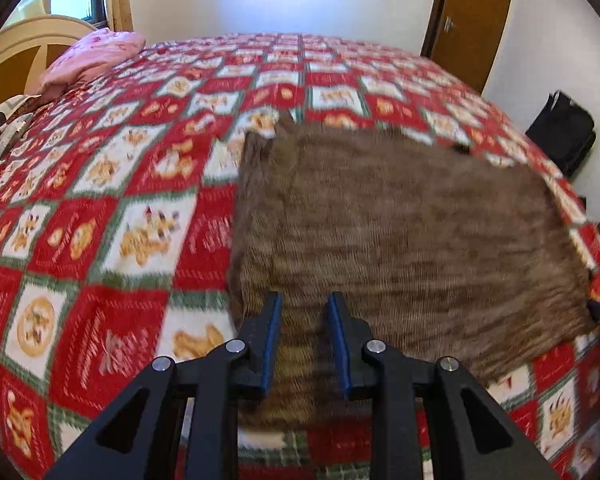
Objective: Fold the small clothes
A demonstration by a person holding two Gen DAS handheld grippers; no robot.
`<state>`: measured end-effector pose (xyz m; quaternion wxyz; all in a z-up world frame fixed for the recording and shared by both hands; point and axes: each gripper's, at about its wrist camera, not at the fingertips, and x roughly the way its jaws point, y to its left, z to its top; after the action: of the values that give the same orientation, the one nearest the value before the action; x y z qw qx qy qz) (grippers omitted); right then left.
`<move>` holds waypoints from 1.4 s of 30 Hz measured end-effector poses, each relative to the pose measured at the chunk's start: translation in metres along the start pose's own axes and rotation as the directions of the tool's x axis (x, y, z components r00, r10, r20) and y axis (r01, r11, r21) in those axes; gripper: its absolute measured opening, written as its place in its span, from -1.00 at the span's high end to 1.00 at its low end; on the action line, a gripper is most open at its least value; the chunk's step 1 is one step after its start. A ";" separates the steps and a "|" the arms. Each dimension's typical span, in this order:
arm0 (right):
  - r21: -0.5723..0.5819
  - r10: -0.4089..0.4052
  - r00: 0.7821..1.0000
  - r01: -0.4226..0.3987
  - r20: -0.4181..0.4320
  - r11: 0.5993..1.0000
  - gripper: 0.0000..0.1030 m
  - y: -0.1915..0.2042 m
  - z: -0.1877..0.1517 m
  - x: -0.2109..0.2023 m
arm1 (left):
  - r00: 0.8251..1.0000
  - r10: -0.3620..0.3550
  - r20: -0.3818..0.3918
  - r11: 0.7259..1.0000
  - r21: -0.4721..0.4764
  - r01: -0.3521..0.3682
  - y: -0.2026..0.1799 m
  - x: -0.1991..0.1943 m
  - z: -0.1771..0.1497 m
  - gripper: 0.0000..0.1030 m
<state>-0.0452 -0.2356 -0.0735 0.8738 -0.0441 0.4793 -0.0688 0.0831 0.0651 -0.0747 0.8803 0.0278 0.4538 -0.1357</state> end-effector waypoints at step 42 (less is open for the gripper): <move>0.006 -0.038 0.999 0.038 0.028 0.999 0.63 0.010 0.002 -0.013 | 0.975 0.215 0.054 0.973 -0.096 -0.210 0.044 -0.027 -0.016 -0.12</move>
<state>-0.0501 -0.2235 -0.0631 0.8791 -0.0521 0.4659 -0.0862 0.0671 0.1159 -0.0653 0.9042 0.0323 0.4254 -0.0210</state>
